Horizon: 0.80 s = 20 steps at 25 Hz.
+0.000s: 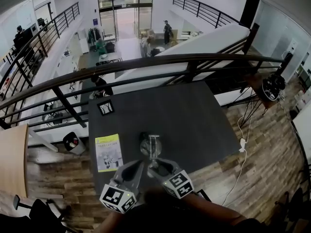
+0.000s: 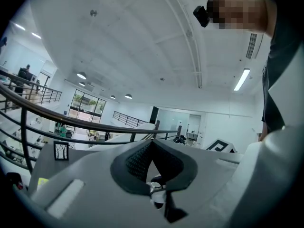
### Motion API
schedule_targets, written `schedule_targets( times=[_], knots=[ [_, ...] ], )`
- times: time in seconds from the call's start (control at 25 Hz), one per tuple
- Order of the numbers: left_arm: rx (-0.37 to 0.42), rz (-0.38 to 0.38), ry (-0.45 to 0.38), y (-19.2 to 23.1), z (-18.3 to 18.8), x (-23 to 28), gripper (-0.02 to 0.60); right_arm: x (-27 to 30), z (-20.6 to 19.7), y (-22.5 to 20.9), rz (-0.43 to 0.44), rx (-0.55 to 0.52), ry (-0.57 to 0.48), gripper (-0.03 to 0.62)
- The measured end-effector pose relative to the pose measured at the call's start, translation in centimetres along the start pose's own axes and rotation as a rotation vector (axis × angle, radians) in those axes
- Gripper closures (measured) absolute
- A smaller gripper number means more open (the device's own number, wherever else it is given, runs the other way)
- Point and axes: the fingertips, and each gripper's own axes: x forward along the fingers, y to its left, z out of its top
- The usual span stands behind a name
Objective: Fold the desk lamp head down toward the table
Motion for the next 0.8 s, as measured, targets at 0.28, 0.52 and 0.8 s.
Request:
schedule_targets(
  times=[0.28, 0.52, 0.8],
  knots=[
    [-0.014, 0.016, 0.017, -0.4, -0.2, -0.7, 0.58, 1.0, -3.3, 0.9, 0.01, -0.042, 0.064, 0.402],
    [-0.027, 0.047, 0.034, 0.1, -1.1, -1.7, 0.58, 2.4, -7.0, 0.8, 0.018, -0.061, 0.14, 0.41],
    [-0.059, 0.074, 0.036, 1.4, -1.5, -2.6, 0.58, 5.0, -10.5, 0.2, 0.01, -0.106, 0.21, 0.415]
  ],
)
